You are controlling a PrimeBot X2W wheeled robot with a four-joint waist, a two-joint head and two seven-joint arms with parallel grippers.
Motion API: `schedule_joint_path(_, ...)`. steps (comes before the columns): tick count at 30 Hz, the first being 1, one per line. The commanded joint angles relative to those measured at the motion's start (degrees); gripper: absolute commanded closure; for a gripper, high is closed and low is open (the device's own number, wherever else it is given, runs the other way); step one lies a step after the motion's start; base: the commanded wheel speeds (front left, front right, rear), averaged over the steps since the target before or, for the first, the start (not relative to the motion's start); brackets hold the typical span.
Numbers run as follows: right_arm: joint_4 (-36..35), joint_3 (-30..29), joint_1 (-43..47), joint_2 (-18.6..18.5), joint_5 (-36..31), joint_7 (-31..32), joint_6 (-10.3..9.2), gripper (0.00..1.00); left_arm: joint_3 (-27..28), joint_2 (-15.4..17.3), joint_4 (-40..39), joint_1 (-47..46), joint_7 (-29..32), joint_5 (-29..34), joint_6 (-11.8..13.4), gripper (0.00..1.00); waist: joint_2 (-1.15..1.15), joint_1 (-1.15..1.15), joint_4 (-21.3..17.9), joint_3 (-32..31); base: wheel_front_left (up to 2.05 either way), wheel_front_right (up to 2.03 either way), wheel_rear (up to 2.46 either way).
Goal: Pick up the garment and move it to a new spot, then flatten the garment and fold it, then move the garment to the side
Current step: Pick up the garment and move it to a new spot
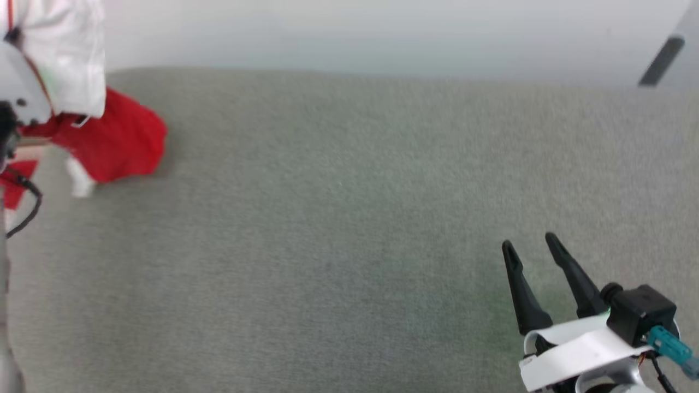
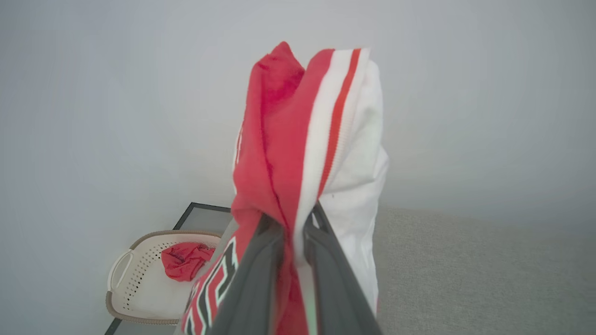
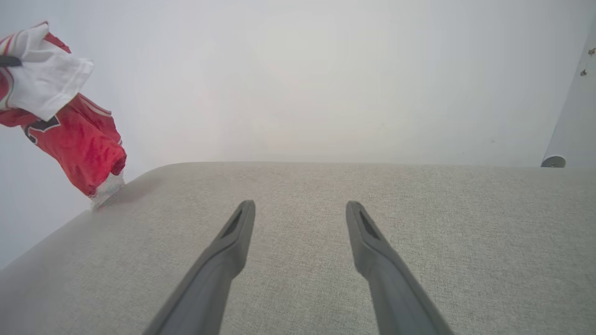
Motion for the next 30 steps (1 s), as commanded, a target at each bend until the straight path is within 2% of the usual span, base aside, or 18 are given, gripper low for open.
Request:
schedule_joint_path(1,0.1,-0.2,1.0,0.1,0.3,0.0,0.04,0.00,-0.4,-0.2,-0.7,-0.4,0.0,0.4,-0.3,1.00,0.00,0.00,3.3,-5.2,0.00,0.00,0.00)
schedule_joint_path(7,-0.1,-0.8,3.0,0.6,0.4,-0.2,0.04,0.00,-2.6,-1.2,-5.6,1.2,2.0,0.5,-0.4,1.00,0.00,0.00,3.5,-8.8,0.00,0.00,0.00)
schedule_joint_path(13,-1.2,-3.3,4.7,0.7,0.0,-0.3,0.04,0.00,-2.3,-1.8,-15.3,5.3,6.3,-0.9,1.6,1.00,0.00,0.00,1.5,-10.1,0.00,0.00,0.00)
schedule_joint_path(24,-3.6,-9.7,7.6,0.8,-1.5,0.3,0.04,0.00,-1.3,-3.4,-41.5,21.3,17.6,-2.6,10.1,1.00,0.00,0.00,-5.0,-10.4,0.00,0.00,0.00)
schedule_joint_path(30,-4.7,-12.4,8.4,0.8,-2.2,1.0,0.04,0.00,-2.0,-5.1,-51.8,27.7,22.2,-2.1,14.7,1.00,0.00,0.00,-9.5,-9.9,0.00,0.00,0.00)
